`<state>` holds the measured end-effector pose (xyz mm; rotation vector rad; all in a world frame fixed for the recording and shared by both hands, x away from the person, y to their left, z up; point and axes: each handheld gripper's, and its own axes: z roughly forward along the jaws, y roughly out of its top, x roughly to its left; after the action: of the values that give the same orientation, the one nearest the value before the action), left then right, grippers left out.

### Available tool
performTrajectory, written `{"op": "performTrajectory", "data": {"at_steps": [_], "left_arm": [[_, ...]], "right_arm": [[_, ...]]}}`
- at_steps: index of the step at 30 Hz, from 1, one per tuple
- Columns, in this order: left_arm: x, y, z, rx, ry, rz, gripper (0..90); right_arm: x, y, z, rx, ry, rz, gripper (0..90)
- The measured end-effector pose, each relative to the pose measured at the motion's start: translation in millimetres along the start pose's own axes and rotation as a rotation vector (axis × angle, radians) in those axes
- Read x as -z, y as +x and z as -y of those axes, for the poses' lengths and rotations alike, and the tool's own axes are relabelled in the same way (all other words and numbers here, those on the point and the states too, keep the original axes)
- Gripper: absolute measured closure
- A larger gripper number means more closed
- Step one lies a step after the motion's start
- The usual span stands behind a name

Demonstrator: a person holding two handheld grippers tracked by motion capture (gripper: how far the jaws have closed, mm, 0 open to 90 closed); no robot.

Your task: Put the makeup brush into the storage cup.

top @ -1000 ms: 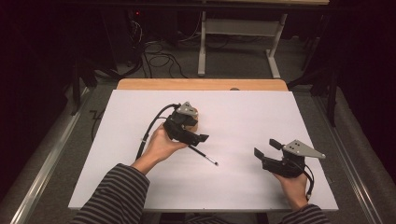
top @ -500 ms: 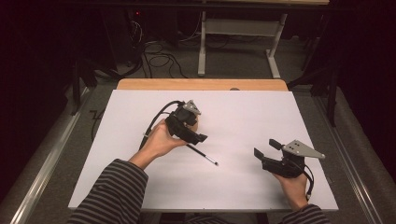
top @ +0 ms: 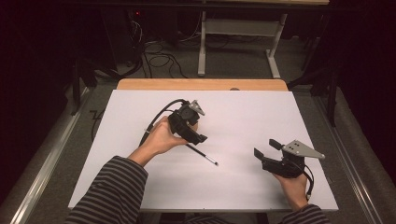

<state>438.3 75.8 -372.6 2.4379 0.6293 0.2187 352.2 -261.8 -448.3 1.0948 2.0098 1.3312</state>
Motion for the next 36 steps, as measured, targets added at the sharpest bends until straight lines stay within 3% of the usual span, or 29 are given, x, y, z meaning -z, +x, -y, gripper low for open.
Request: {"op": "performTrajectory", "data": {"at_steps": [22,36], "left_arm": [[-7.7,-5.5,-12.7,-0.098,0.128,0.008,28.6],[-16.8,-3.1,-16.5,-0.123,0.211,0.018,28.2]], "right_arm": [[-0.2,-0.3,0.1,-0.004,0.004,-0.003,29.2],[-0.3,-0.6,0.1,-0.007,0.005,-0.005,29.2]]}}
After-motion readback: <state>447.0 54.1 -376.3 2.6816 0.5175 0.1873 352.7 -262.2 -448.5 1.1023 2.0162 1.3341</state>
